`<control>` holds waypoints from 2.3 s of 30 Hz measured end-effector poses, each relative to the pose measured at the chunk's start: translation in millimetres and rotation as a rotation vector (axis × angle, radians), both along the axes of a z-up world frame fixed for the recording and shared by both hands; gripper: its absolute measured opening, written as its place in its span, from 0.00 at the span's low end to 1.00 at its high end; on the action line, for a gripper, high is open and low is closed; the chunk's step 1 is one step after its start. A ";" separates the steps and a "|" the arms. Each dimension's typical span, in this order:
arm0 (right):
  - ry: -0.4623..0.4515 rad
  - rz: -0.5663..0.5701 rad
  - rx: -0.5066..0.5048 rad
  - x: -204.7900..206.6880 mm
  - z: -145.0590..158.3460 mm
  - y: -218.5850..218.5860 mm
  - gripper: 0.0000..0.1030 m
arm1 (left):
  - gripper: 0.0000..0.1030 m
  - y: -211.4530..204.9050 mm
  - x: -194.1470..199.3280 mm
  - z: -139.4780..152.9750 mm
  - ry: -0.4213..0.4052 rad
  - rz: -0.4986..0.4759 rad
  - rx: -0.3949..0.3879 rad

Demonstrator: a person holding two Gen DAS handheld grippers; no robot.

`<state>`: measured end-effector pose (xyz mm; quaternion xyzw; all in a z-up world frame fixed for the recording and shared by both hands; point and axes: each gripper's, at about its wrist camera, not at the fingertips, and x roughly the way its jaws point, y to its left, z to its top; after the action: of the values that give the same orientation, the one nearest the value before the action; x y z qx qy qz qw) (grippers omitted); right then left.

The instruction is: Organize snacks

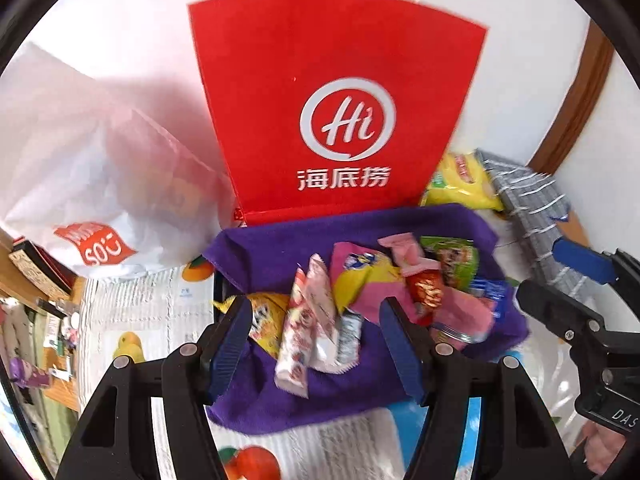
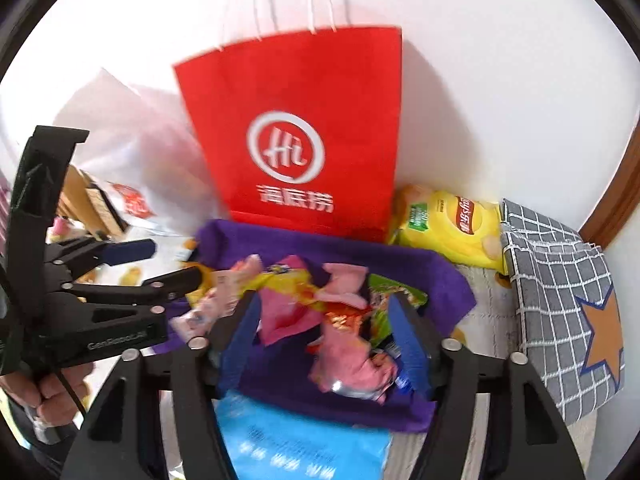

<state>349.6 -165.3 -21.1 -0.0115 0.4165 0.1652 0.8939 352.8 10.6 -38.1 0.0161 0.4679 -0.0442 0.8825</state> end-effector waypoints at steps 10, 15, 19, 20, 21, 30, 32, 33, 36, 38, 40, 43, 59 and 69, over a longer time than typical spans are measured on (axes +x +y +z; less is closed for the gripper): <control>-0.087 -0.056 0.007 -88.5 21.5 -19.5 0.74 | 0.62 4.6 -83.0 21.7 -0.083 0.062 -0.005; -0.101 -0.110 -0.002 -143.5 23.2 -30.2 0.74 | 0.67 8.6 -147.9 35.7 -0.150 0.095 -0.071; -0.143 -0.136 -0.029 -189.6 24.0 -33.9 0.81 | 0.76 -0.5 -198.3 45.6 -0.233 0.084 -0.056; -0.159 -0.134 -0.037 -202.2 24.6 -34.1 0.82 | 0.76 -2.5 -208.1 47.3 -0.246 0.081 -0.048; -0.172 -0.133 -0.043 -211.7 25.0 -34.3 0.84 | 0.77 -6.1 -221.1 49.6 -0.268 0.078 -0.039; -0.216 -0.192 -0.005 -287.3 26.7 -53.1 1.00 | 0.88 -25.0 -300.8 60.0 -0.375 0.079 -0.018; -0.226 -0.211 -0.003 -299.9 27.4 -58.0 1.00 | 0.88 -26.1 -313.4 60.1 -0.385 0.094 -0.013; -0.232 -0.214 -0.003 -305.8 28.0 -59.8 1.00 | 0.88 -26.3 -318.4 60.1 -0.390 0.098 -0.014; -0.250 -0.217 0.003 -325.0 29.4 -65.3 1.00 | 0.88 -26.0 -335.2 61.1 -0.408 0.096 -0.034; -0.259 -0.216 0.009 -333.2 30.1 -66.7 1.00 | 0.89 -27.0 -345.1 60.6 -0.414 0.092 -0.043; -0.271 -0.209 0.003 -340.0 31.0 -66.9 1.00 | 0.89 -28.5 -351.0 60.1 -0.417 0.094 -0.037; -0.276 -0.205 -0.008 -348.1 32.3 -69.2 1.00 | 0.89 -30.4 -356.2 59.4 -0.420 0.094 -0.032; -0.278 -0.225 0.029 -355.7 31.6 -80.4 1.00 | 0.89 -39.9 -355.8 54.1 -0.408 0.080 -0.033; -0.279 -0.213 0.023 -355.9 30.7 -77.2 1.00 | 0.89 -34.4 -354.9 52.2 -0.401 0.087 -0.045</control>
<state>-6.3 -242.5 9.6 0.0203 0.2855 0.0711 0.9555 -2.2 -23.8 14.2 -0.0153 0.2822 -0.0123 0.9592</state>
